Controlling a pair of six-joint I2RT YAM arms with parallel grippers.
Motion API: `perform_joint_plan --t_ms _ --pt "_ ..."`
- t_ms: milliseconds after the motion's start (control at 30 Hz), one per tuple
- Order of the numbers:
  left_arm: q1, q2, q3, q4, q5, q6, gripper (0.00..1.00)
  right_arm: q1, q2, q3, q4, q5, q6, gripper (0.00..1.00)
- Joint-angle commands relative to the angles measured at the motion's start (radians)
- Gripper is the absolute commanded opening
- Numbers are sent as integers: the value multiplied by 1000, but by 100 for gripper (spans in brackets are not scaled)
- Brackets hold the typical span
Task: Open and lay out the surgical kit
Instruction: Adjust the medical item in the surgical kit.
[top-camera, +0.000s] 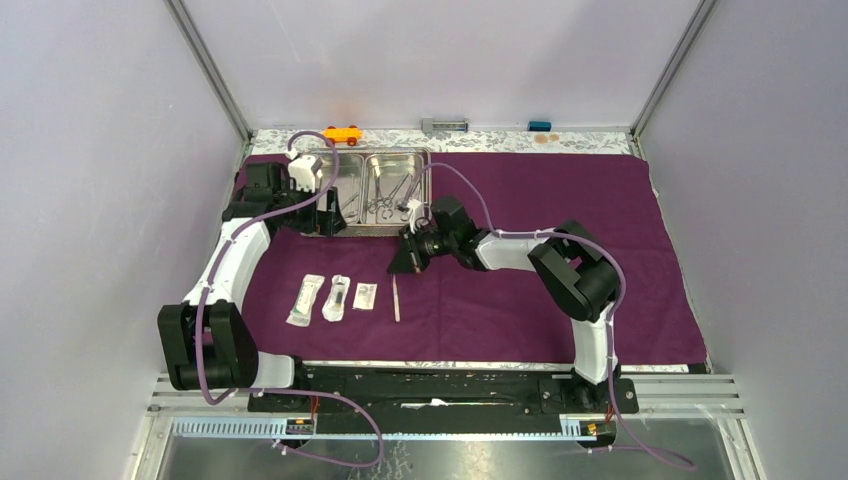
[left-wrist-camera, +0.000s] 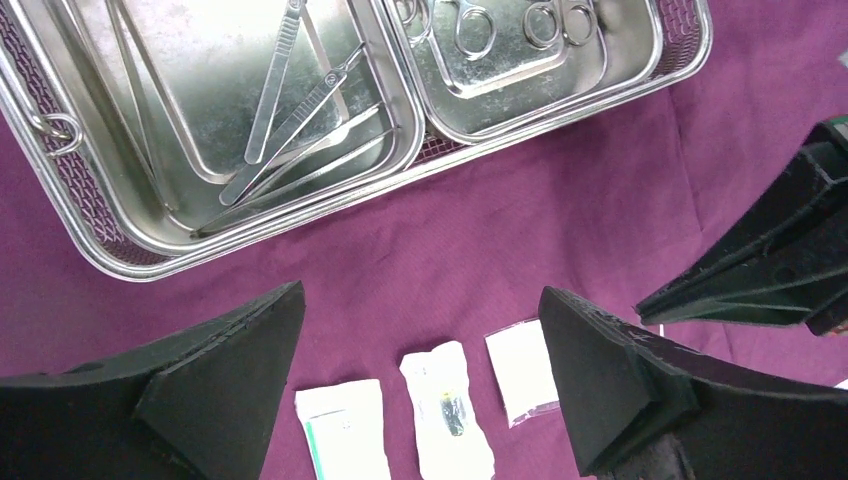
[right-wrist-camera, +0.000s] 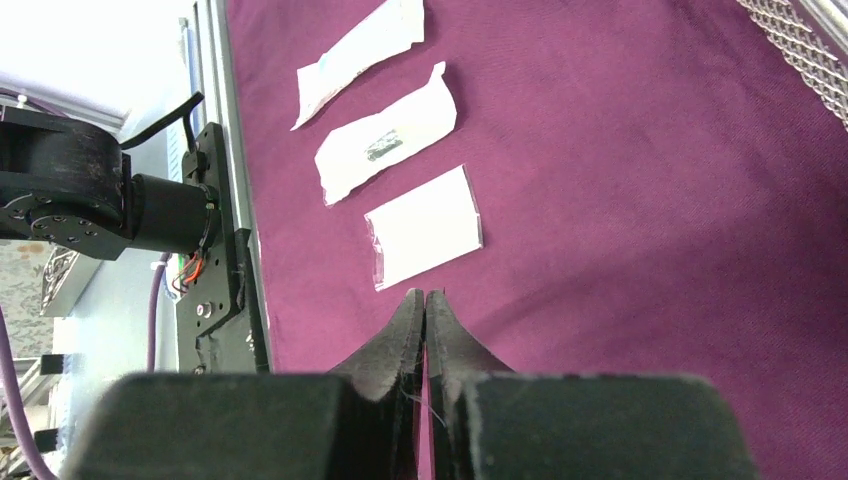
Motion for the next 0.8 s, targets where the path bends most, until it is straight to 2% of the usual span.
perform_joint_plan --t_ms 0,233,500,767 --pt "5 -1 31 19 53 0 99 -29 46 -37 199 -93 48 0" --pt "5 0 31 19 74 4 99 -55 84 -79 303 -114 33 0" --pt "5 2 25 19 78 9 99 -80 90 -112 328 -117 7 0" --pt "5 -1 21 19 91 13 99 -94 87 -117 266 -113 -73 10"
